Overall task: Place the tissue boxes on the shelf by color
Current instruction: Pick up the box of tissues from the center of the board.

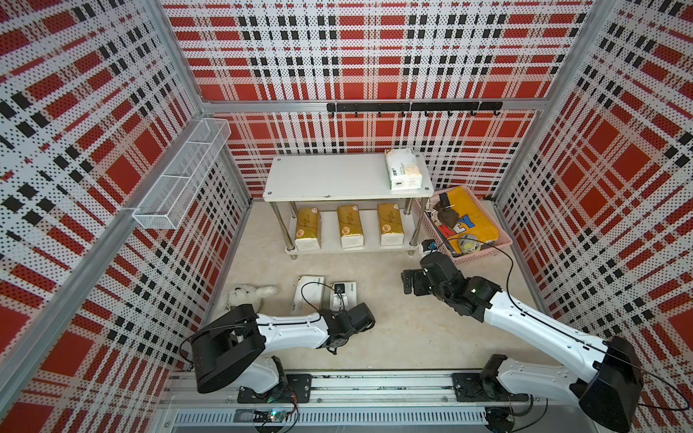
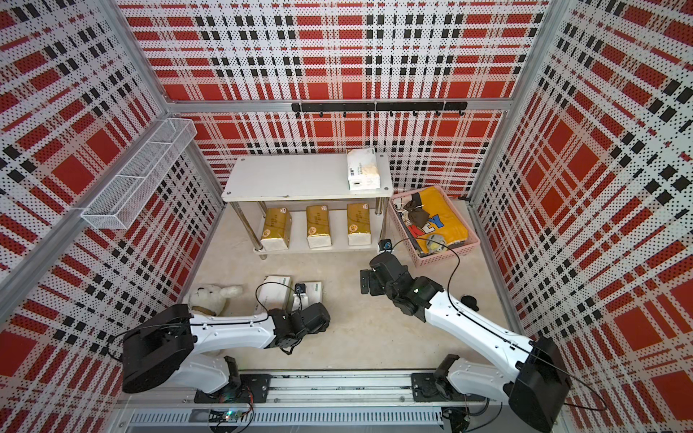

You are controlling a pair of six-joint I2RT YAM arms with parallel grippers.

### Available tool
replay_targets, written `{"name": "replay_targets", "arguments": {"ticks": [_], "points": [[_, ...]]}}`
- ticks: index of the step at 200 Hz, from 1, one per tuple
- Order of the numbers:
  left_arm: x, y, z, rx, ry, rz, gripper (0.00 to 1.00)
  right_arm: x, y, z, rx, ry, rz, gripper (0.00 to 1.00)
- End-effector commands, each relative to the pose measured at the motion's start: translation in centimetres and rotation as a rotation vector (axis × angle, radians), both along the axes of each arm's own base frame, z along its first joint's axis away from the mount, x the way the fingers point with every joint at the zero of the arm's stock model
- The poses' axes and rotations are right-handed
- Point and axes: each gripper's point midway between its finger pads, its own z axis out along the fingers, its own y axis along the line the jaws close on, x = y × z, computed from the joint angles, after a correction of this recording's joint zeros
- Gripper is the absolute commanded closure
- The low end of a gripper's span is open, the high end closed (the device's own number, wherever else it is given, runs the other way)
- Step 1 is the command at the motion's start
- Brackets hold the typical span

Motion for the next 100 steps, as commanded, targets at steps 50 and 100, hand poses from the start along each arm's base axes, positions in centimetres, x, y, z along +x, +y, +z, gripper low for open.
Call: {"name": "replay_targets", "arguments": {"ticks": [50, 100], "points": [[-1.0, 0.9, -0.2, -0.016, 0.004, 0.012, 0.09, 0.6, 1.0, 1.2, 0.016, -0.031, 0.008, 0.0], [-0.9, -0.6, -0.5, 0.029, 0.007, -0.063, 0.05, 0.5, 0.7, -0.2, -0.017, -0.006, 0.004, 0.0]]}}
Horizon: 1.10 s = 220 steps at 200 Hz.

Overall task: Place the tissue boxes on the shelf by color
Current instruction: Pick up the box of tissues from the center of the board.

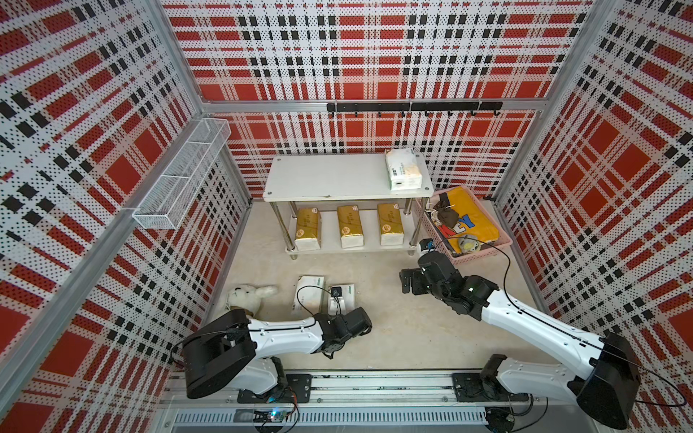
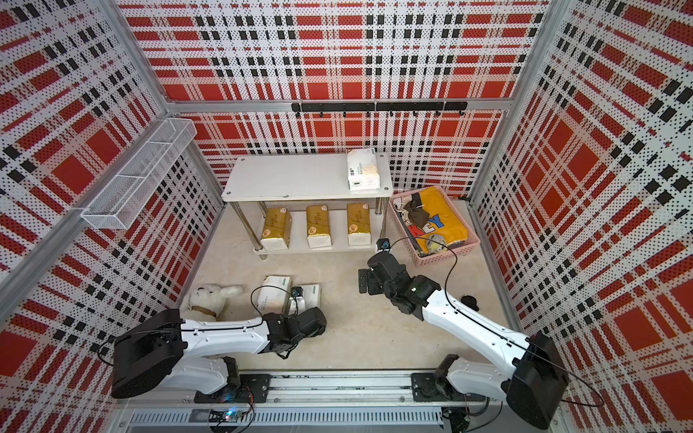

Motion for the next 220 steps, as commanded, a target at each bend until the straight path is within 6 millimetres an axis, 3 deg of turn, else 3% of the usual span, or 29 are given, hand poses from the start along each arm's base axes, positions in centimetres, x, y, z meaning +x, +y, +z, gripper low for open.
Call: {"name": "replay_targets", "arguments": {"ticks": [1, 31, 74, 220], "points": [[-0.2, -0.9, -0.3, 0.035, 0.009, -0.049, 0.05, 0.2, 0.1, 0.1, -0.012, -0.011, -0.001, 0.0], [-0.4, -1.1, -0.4, 0.021, -0.004, -0.019, 0.05, 0.2, -0.2, 0.0, -0.022, -0.016, -0.012, 0.0], [-0.3, -0.8, -0.2, 0.021, -0.031, -0.015, 0.19, 0.1, -0.3, 0.1, -0.034, -0.002, -0.011, 0.0], [1.7, -3.0, 10.6, 0.008, -0.209, -0.052, 0.32, -0.4, -0.6, 0.0, -0.03, 0.002, -0.005, 0.0]]}}
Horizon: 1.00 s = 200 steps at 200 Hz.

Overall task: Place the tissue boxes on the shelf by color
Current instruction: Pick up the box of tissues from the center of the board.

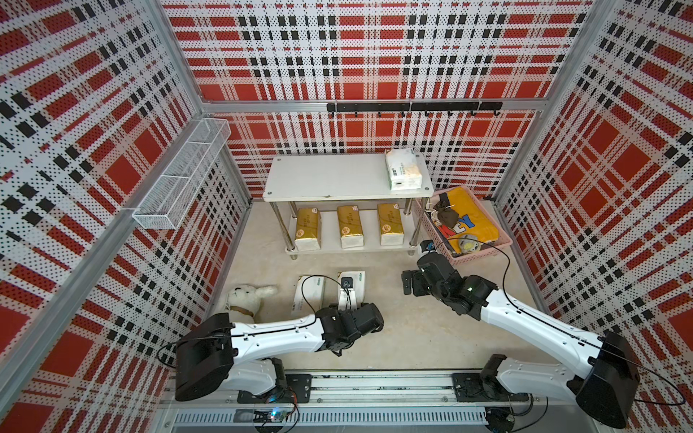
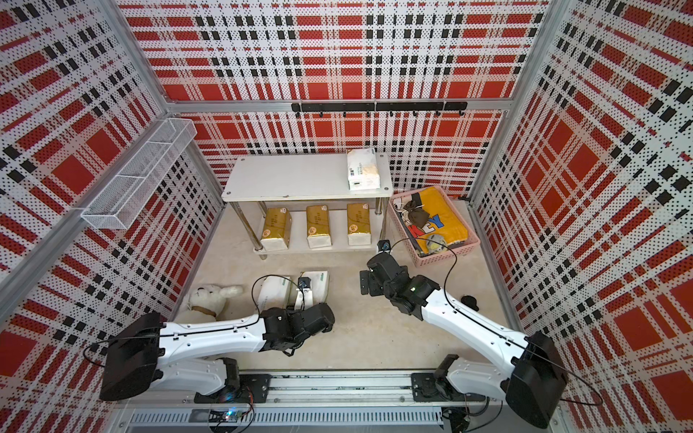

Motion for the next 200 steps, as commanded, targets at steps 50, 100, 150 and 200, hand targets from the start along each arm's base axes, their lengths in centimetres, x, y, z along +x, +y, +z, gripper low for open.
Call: {"name": "replay_targets", "arguments": {"ticks": [50, 100, 150, 200], "points": [[1.7, -1.5, 9.2, 0.005, -0.118, -0.028, 0.31, 0.3, 0.6, 1.4, -0.015, -0.037, 0.043, 0.0], [3.0, -2.0, 14.1, 0.04, -0.172, -0.039, 0.31, 0.4, 0.8, 2.1, -0.003, -0.051, 0.053, 0.0], [4.8, -2.0, 18.7, 0.041, -0.217, -0.035, 0.31, 0.5, 1.0, 3.0, 0.007, -0.069, 0.063, 0.0], [5.5, -1.7, 21.5, 0.045, -0.245, -0.03, 0.31, 0.6, 1.2, 3.5, 0.016, -0.079, 0.068, 0.0]]}}
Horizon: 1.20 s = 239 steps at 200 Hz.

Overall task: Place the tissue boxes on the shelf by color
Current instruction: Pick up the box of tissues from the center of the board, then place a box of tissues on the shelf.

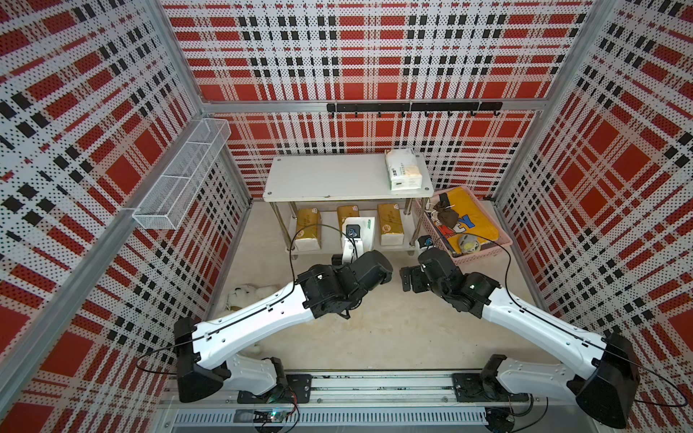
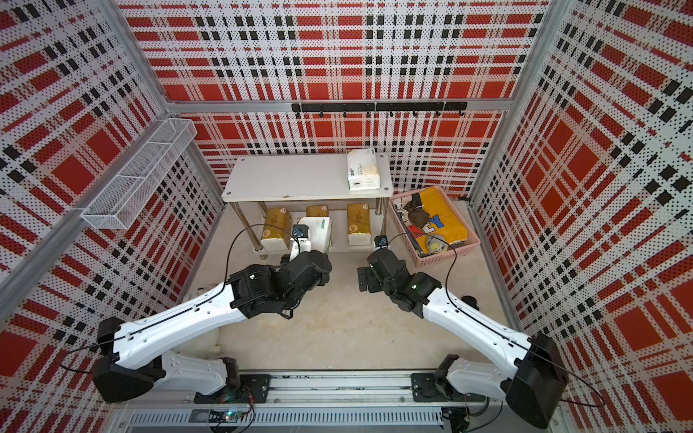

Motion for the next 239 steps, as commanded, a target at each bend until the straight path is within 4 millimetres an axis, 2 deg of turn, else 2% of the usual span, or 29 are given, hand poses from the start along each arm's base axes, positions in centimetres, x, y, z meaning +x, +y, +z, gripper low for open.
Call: {"name": "replay_targets", "arguments": {"ticks": [1, 62, 92, 161, 195, 239], "points": [[0.5, 0.6, 1.6, 0.044, -0.032, 0.012, 0.31, -0.1, 0.4, 1.2, 0.022, -0.026, 0.017, 0.0], [2.9, 1.6, 5.3, 0.06, -0.08, 0.048, 0.31, 0.1, 1.1, 1.1, 0.034, -0.025, 0.036, 0.0], [4.5, 1.8, 6.5, 0.064, -0.097, 0.059, 0.32, 0.3, 1.5, 1.2, 0.041, -0.026, 0.044, 0.0], [8.9, 2.5, 8.5, 0.035, -0.121, 0.063, 0.31, 0.3, 2.1, 1.1, 0.043, -0.018, 0.06, 0.0], [10.8, 1.8, 8.4, 0.06, -0.124, 0.066, 0.31, 0.3, 2.6, 0.7, 0.049, -0.01, 0.064, 0.0], [13.6, 1.9, 8.8, 0.044, -0.132, 0.08, 0.31, 0.1, 3.0, 0.1, 0.045, 0.002, 0.068, 0.0]]}}
